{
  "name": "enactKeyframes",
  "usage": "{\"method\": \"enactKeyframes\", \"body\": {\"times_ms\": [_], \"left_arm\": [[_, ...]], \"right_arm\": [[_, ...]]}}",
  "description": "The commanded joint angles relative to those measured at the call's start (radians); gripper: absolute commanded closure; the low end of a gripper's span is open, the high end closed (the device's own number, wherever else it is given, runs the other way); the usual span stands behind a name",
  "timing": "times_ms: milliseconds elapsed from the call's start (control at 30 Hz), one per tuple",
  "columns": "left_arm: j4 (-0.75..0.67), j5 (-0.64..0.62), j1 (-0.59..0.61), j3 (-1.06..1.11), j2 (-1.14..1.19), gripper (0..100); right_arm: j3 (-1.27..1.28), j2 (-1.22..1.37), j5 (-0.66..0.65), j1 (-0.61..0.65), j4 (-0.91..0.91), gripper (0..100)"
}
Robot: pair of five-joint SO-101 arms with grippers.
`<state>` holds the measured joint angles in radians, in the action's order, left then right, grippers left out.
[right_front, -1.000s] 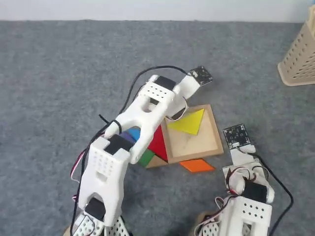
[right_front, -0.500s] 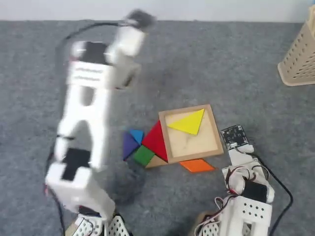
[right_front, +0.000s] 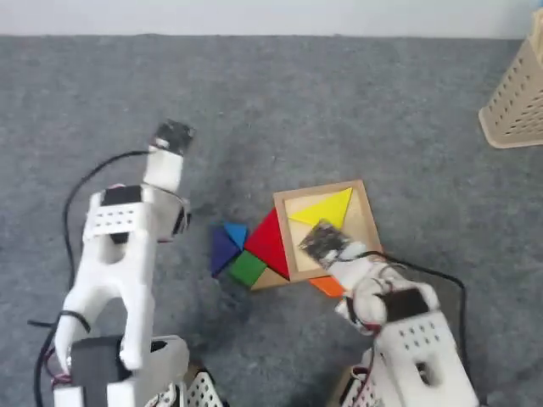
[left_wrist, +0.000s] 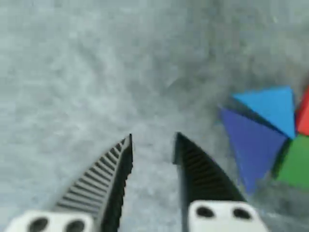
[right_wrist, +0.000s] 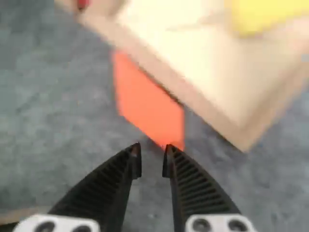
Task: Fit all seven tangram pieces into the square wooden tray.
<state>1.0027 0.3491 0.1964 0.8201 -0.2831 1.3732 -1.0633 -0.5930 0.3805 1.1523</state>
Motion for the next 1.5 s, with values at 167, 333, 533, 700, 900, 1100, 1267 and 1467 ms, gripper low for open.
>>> {"method": "enactKeyframes", "body": {"times_ms": [167,333,533,700,900,1100,1267,1467], "left_arm": [[-0.008,-0.086,-0.104,-0.028,0.068,81],[0.081,-0.147,-0.144,-0.136,0.137,81],[0.14,-0.212,-0.353,-0.226,0.19,81],[0.135,-0.334,-0.485,-0.272,0.25,76],[0.133,-0.376,-0.539,-0.383,0.407,75],[0.11,-0.376,-0.555,-0.562,0.522,75],[0.097,-0.368,-0.551,-0.69,0.677,75],[0.098,-0.364,-0.471,-0.831,0.775,75]], "right_arm": [[-0.137,0.251,0.114,0.005,-0.091,90.3],[-0.109,0.177,0.11,-0.166,-0.084,90.6],[-0.077,0.143,0.08,-0.344,-0.087,90.6],[-0.003,0.136,0.011,-0.501,-0.136,90.3],[0.046,0.114,0.012,-0.561,-0.183,90.6],[0.083,0.036,0.014,-0.561,-0.179,90.7],[0.107,-0.035,0.014,-0.561,-0.16,90.7],[0.12,-0.067,0.014,-0.561,-0.156,90.7]]}}
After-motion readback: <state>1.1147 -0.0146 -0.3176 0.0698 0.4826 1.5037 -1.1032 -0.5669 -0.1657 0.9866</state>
